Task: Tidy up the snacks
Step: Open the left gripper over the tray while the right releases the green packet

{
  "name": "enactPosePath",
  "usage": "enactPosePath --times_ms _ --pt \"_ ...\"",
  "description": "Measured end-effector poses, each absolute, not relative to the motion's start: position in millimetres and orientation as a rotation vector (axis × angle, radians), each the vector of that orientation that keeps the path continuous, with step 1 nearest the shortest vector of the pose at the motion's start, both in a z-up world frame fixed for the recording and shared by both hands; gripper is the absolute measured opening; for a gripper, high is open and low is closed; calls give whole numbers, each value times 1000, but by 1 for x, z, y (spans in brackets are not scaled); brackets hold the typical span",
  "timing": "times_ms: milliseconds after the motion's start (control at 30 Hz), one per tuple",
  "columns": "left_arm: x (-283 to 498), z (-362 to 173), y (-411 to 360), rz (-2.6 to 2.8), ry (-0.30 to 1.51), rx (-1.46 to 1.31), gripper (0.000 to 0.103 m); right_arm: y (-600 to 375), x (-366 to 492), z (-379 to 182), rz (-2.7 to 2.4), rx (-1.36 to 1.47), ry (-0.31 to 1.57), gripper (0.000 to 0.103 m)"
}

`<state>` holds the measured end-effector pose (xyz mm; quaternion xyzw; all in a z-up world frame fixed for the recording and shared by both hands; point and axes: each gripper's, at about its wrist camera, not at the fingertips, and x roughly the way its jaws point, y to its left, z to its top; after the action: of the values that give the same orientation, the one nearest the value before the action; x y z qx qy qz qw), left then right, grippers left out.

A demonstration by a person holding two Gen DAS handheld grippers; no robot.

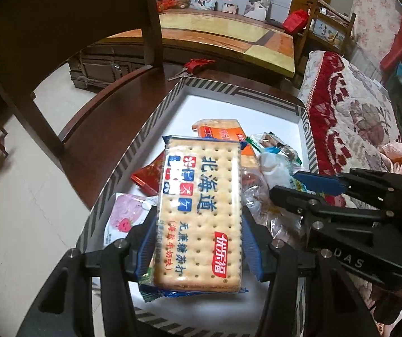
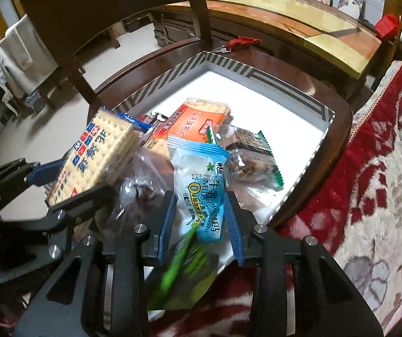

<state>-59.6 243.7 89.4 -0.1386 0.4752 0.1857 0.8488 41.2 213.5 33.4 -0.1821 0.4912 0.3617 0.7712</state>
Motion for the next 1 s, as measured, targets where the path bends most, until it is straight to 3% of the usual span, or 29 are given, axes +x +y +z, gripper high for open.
enactPosePath --times_ms 267,533,800,1000 --pt "-67 96 247 410 992 -315 62 198 38 35 821 -220 1118 37" --pt "-80 110 241 436 959 -280 80 187 19 45 828 -201 1103 37" --pt "-93 114 230 446 941 -290 86 161 2 62 796 -144 1035 54" --pt "-102 124 215 447 876 -288 90 127 -15 75 736 -118 977 54"
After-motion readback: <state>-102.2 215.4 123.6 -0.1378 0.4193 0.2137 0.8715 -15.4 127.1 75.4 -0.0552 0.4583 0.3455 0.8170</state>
